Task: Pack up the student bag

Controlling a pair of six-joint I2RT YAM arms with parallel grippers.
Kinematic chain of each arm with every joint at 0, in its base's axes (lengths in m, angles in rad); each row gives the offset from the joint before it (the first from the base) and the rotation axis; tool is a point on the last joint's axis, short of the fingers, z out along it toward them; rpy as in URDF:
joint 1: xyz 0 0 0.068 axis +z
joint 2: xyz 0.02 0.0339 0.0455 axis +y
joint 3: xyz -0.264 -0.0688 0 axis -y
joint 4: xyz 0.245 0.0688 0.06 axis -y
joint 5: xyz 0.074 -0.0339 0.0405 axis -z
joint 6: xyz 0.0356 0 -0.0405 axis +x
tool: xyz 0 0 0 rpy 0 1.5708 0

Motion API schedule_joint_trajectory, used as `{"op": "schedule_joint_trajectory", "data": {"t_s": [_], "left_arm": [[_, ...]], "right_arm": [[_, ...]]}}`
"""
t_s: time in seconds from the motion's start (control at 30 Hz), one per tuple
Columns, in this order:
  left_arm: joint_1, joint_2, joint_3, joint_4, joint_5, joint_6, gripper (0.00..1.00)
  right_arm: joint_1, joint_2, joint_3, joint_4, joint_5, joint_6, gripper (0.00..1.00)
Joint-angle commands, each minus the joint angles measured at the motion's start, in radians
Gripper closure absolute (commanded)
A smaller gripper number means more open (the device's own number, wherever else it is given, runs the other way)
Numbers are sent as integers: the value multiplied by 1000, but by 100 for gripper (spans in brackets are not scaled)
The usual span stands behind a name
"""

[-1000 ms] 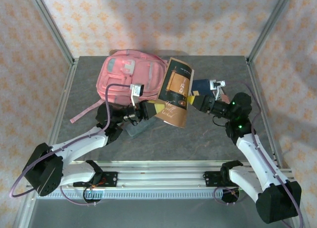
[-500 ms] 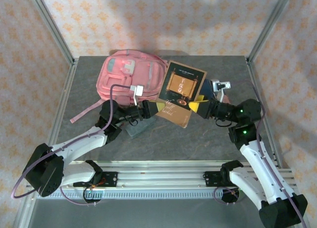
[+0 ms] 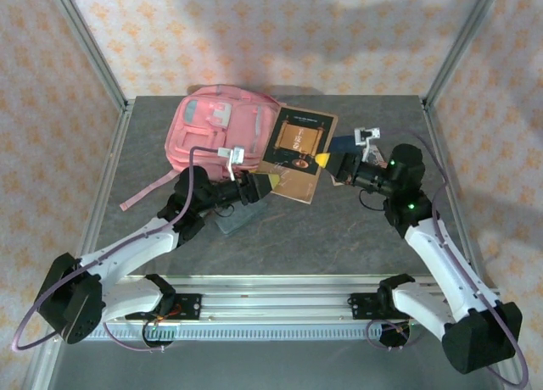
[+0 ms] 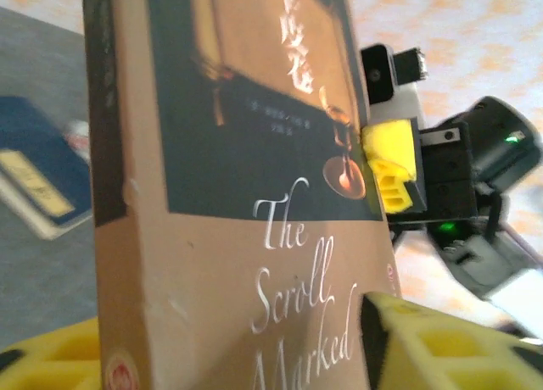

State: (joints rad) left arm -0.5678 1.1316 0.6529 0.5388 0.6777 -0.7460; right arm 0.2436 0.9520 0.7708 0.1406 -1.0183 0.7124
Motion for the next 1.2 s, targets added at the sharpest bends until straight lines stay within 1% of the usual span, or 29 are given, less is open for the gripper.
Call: {"op": "schedule_joint_trajectory", "data": {"t_s": [0.0, 0.07, 0.17, 0.33, 0.47, 0.63, 0.73, 0.8, 0.93, 0.97, 1.0, 1.03, 1.07, 1.1, 1.17], "left_arm": [[0, -24, 97, -258, -250, 217, 36], [0, 4, 130, -347, -365, 289, 35], [0, 85, 193, -428, -524, 346, 34], [0, 305, 362, -522, -687, 406, 33], [0, 515, 558, -623, -825, 465, 32], [0, 764, 815, -729, -945, 517, 30], [0, 912, 945, -778, -1046, 552, 30], [0, 998, 1028, -802, -1105, 588, 30], [1, 1149, 1178, -878, -1182, 634, 36], [2, 1183, 1215, -902, -1201, 634, 38], [2, 1208, 1240, -915, -1216, 637, 42], [3, 1224, 1253, -921, -1213, 641, 50], [6, 1235, 1256, -917, -1207, 643, 60], [10, 1242, 1255, -913, -1196, 642, 75], [18, 1249, 1250, -910, -1157, 640, 100]], "right_arm": [[-36, -27, -27, 9, 138, -28, 100], [-63, -39, -50, 1, 173, -27, 100], [-85, -57, -75, -23, 223, -34, 100], [-99, -101, -106, -61, 308, -48, 100], [-102, -138, -118, -100, 364, -69, 100], [-102, -163, -126, -134, 380, -86, 100], [-103, -171, -130, -142, 376, -90, 100], [-102, -178, -132, -142, 371, -90, 100], [-103, -180, -132, -150, 366, -95, 100], [-103, -179, -131, -149, 365, -94, 100], [-103, -179, -132, -150, 363, -94, 100], [-102, -179, -133, -148, 363, -93, 100], [-103, -179, -135, -148, 363, -91, 100], [-103, -179, -136, -147, 363, -91, 100], [-103, -178, -140, -143, 362, -90, 100]]}}
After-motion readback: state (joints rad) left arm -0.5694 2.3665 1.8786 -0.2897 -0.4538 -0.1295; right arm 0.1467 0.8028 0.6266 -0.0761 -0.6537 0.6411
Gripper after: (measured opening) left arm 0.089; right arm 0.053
